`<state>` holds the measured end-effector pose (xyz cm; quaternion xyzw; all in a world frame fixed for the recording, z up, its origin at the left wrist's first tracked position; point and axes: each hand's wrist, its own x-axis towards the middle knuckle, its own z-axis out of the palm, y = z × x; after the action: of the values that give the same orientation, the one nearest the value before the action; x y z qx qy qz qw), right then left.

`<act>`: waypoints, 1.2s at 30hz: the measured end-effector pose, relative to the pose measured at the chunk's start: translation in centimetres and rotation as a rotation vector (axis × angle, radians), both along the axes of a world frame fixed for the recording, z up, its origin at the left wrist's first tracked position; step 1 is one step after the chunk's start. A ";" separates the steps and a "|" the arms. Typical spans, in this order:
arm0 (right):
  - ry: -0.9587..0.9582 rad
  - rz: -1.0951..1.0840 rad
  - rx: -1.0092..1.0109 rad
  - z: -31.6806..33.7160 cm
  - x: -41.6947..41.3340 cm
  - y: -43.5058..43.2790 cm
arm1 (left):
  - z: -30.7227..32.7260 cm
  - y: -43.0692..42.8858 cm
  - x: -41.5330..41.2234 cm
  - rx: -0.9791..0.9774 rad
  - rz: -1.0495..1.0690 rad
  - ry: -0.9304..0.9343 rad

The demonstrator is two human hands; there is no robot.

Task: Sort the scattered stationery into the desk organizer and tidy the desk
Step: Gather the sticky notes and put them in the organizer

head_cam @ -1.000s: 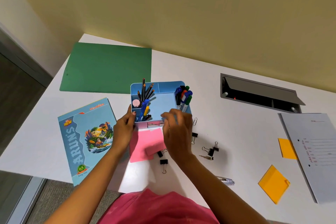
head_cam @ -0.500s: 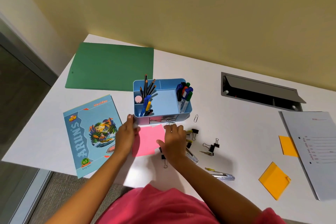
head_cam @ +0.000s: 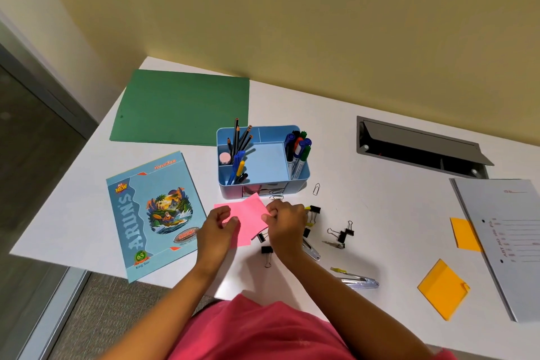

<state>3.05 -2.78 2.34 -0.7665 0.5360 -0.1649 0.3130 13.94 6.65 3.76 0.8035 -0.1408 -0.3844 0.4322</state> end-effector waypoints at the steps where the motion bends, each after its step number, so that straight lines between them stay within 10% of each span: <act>1: -0.066 -0.026 0.022 0.5 -0.2 0.1 | 0.2 0.1 -0.1 -0.026 0.006 0.028; 11: -0.303 -0.065 0.092 4.9 -1.4 0.0 | 4.2 -0.8 -2.2 -0.361 0.020 0.138; 23: -0.451 -0.004 0.072 8.9 -0.4 -0.7 | 8.2 -1.3 -2.0 -0.526 -0.054 -0.173; 31: -0.590 0.092 -0.179 14.2 1.8 -6.5 | 9.5 -4.3 1.6 -0.609 0.120 -0.291; 36: -0.307 0.178 -0.457 14.5 4.1 -13.5 | 8.2 -4.0 2.8 -0.550 0.185 -0.350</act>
<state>7.18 -16.31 16.89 -0.8273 0.3617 -0.3675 0.2229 16.78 2.60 12.01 0.7200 -0.2379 -0.1472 0.6351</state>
